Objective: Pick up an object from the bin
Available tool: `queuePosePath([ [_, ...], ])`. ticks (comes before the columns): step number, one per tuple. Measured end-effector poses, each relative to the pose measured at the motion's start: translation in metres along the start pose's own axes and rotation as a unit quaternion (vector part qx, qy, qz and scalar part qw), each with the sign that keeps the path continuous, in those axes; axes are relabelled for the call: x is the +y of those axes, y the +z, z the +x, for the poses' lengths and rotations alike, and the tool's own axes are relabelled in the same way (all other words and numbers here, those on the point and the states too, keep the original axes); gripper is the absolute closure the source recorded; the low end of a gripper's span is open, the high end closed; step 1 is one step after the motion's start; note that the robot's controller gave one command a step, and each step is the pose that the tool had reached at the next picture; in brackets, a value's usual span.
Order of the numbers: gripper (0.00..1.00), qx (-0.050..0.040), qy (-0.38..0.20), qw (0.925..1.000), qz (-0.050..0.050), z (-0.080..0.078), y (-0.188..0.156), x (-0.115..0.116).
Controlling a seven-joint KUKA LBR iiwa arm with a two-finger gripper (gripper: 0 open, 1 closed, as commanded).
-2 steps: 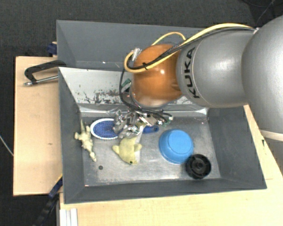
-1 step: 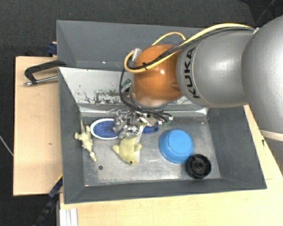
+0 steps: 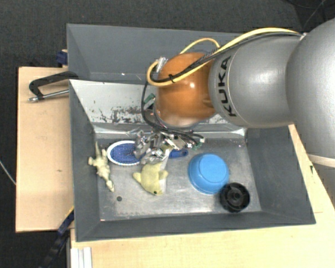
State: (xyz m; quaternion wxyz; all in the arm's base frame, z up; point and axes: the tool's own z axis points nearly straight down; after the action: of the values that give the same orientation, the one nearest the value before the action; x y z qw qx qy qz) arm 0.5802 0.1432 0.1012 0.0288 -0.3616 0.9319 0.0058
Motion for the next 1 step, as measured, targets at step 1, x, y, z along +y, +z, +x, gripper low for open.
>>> queuePosePath([
  [1, 1.0, 0.0001, 0.0, 1.0, 0.0, 0.0001, 0.0001, 0.0],
])
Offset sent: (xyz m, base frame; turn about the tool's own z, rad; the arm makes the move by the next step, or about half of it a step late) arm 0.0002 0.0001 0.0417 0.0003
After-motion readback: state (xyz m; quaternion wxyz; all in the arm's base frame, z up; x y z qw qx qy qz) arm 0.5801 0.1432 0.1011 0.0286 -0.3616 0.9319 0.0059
